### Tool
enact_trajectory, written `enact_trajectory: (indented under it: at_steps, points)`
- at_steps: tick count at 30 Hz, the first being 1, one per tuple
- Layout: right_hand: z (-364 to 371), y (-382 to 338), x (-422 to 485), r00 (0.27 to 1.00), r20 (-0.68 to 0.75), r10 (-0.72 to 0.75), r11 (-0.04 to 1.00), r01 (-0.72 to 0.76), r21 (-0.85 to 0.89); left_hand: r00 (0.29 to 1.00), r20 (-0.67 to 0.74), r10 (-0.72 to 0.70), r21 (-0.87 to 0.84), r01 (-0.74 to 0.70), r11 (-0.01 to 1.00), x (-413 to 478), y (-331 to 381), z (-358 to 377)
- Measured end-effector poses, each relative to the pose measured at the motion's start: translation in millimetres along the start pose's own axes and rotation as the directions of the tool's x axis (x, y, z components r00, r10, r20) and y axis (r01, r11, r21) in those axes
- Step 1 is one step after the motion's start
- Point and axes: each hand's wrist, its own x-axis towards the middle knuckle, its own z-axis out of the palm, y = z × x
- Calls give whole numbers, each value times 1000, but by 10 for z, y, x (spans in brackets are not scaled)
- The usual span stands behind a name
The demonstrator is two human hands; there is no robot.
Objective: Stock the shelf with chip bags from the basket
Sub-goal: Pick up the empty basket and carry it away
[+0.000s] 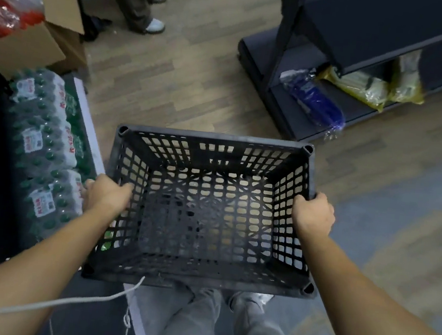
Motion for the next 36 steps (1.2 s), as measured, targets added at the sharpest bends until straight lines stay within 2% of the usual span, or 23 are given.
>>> enact_trajectory:
  at_steps: [7,17,26,36]
  points:
    - [-860,580,552,994,-49,100,990,-95,104,989,-8,149,99,-147,984,-692,1038,355]
    - [-2098,1636,1391,952,-116,285,927,-242,285,924,33,381,209,-379,902,-1871,2497,1143]
    - [-2944,2561,1925,838,-177,517,804,-403,437,793,127,596,300,-604,738,-2894,3786,1912]
    - [-3761,3261,2636,668,-180,722,636,-540,552,652,309,692,347,-755,557,-3849,5307,2976]
